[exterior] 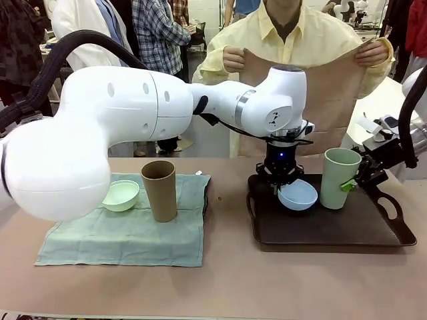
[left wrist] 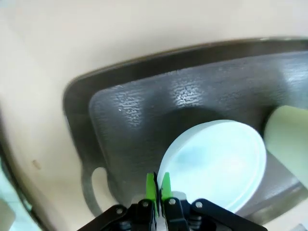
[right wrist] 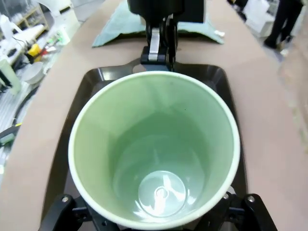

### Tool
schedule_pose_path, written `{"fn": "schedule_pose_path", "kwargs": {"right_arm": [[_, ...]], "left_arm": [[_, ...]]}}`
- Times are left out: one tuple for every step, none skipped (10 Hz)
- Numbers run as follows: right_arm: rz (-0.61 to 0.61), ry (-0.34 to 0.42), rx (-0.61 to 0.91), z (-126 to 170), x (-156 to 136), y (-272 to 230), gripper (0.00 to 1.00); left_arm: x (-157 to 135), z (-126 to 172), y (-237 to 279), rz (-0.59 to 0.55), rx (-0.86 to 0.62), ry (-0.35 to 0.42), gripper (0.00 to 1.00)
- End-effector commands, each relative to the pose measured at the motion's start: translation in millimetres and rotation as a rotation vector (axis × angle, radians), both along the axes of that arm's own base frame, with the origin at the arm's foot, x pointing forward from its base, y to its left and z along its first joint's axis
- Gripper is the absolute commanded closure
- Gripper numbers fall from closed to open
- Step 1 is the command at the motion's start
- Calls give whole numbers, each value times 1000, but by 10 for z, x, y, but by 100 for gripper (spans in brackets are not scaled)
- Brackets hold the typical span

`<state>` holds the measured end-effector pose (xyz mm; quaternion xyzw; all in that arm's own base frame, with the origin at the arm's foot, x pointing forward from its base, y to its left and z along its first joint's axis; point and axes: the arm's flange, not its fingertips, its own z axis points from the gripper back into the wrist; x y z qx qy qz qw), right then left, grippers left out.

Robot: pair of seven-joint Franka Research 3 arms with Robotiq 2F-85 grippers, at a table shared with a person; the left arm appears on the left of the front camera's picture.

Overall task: Set up a tray with a mat and arrange the tableware.
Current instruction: Pick up the Picnic Bowl and Reusable plastic cup from the Handle tray in front of the human's position and hold them in the air.

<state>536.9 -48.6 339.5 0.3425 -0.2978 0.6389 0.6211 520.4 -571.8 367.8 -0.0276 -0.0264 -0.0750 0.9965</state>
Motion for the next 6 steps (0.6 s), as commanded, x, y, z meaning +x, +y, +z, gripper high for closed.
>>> {"fn": "schedule_pose_path", "kwargs": {"right_arm": [[-78,-71,-8,611,-320,-88,100],[-100,-117,-35,920,-486,-115,100],[-109,-146,-51,1207,-700,-98,100],[-108,-175,-65,1414,-842,-48,100],[-111,-190,-69,1600,-965,11,100],[-116,-201,-67,1769,-1104,88,100]], "left_arm": [[-43,457,61,56,-4,-44,100],[-111,721,84,59,-18,-84,100],[-258,1014,81,57,-40,-141,100],[-351,1250,51,48,-50,-190,100],[-470,1468,5,40,-50,-243,100],[-596,1684,-28,52,-49,-288,100]]}}
